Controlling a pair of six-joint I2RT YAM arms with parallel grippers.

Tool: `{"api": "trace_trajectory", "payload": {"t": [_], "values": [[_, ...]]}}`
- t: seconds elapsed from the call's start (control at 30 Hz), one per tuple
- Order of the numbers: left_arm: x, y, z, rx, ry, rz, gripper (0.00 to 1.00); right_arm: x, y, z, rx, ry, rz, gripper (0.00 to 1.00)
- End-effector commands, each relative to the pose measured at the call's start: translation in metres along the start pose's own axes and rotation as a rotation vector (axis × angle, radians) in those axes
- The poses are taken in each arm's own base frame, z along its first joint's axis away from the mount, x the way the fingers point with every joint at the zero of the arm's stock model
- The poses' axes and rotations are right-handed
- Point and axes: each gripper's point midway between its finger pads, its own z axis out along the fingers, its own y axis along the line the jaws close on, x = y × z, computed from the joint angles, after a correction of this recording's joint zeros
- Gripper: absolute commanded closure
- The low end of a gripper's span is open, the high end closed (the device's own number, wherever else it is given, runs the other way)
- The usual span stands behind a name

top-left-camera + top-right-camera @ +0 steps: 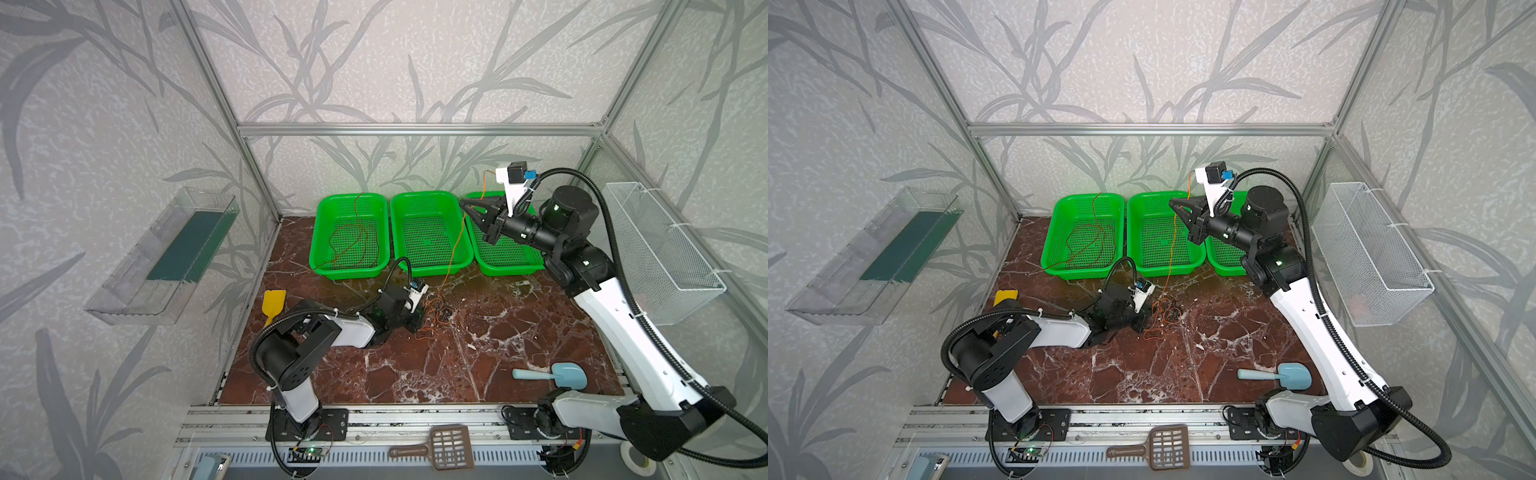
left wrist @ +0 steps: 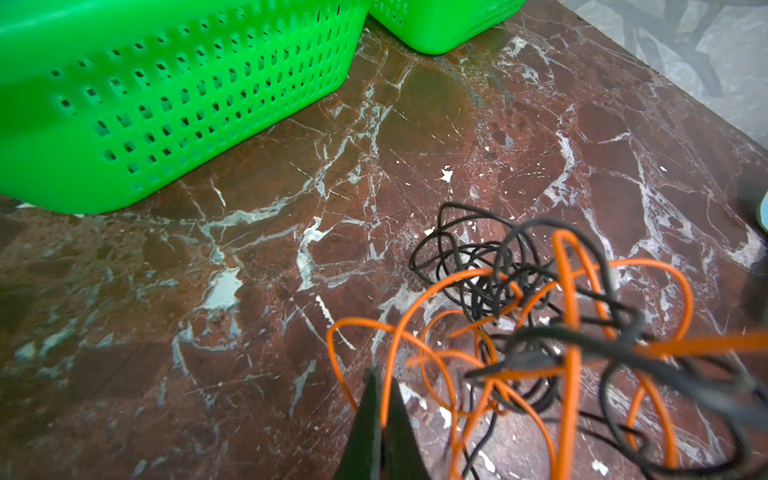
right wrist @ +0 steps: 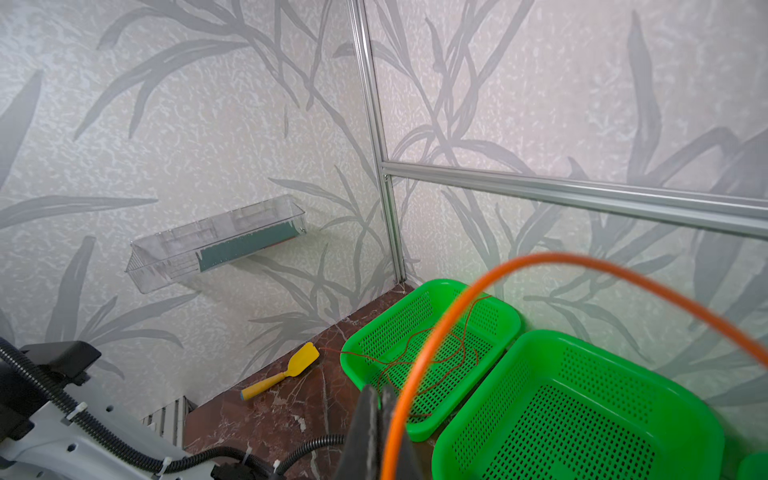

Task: Untangle the cables
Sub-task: 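Lift the orange wire up with the right gripper toward the farthest green basket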

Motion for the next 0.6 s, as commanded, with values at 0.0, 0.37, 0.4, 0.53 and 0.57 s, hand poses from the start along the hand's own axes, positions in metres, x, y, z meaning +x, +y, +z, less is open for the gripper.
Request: {"api": "trace_trajectory", "payload": {"t": [0.0, 0.37, 0.4, 0.53, 0.57], "values": [[0.003, 0.003, 0.003, -0.022, -0.013, -0.004, 1.0, -0.015, -0.001, -0.001, 0.009, -0.01, -0.036, 1.0], [-0.048, -0.023, -0.033, 0.008, -0.202, 0.082, 0.43, -0.005, -0.01, 0.001, 0.033, 0.037, -0.069, 1.0], [-0.053, -0.028, -0.038, 0.01, -0.207, 0.106, 0.39, -0.003, -0.01, 0.002, 0.027, 0.042, -0.065, 1.0], [-0.071, -0.049, -0.062, 0.017, -0.235, 0.213, 0.29, 0.009, -0.009, 0.006, -0.007, 0.061, -0.033, 1.0], [-0.078, -0.056, -0.069, 0.021, -0.251, 0.241, 0.28, 0.012, -0.009, 0.007, -0.013, 0.066, -0.026, 1.0]]}}
